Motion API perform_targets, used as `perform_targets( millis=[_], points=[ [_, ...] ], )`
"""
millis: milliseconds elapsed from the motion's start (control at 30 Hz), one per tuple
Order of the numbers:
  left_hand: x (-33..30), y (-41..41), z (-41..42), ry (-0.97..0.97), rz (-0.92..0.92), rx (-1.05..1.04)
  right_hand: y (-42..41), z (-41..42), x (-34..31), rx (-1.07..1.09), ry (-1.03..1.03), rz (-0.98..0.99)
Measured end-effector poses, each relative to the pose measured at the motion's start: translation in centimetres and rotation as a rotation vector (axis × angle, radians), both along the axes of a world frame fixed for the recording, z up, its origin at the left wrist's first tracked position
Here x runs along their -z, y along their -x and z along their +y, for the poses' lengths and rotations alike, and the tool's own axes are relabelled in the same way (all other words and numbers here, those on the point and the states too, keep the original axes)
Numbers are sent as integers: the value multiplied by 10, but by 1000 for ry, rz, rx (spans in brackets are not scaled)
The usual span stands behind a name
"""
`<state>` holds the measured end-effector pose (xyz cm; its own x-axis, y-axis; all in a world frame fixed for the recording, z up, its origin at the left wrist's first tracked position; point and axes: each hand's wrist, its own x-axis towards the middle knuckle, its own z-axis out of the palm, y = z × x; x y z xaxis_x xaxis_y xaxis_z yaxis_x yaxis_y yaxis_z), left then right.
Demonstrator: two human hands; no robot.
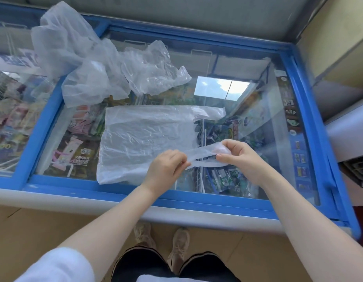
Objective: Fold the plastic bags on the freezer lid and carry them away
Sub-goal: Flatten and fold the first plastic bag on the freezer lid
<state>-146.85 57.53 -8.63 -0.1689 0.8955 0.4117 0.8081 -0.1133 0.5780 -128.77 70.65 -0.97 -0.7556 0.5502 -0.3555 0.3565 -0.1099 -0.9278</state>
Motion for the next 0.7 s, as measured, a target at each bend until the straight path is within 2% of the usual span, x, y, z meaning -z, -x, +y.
perform_targets(
  millis=[100,233,367,500,633,700],
  points=[
    [4,16,-15,24,-15,-42,-7,7,1,9,-16,-21],
    [-6,16,-29,89,-125,-90,-8,10,4,18,110,79],
    [-34,-9,-8,-88,-76,-82,-1,5,-3,-147,163,105],
    [-45,-18,19,-197,59,-54,14,-1,-17,-167,-69,54],
    [-43,-11,21,-197,-15,-31,21,-5,-20,-136,-503,-130],
    [-43,-5,17,-180,-85,-32,20,-5,-19,-164,-475,-159]
  ],
)
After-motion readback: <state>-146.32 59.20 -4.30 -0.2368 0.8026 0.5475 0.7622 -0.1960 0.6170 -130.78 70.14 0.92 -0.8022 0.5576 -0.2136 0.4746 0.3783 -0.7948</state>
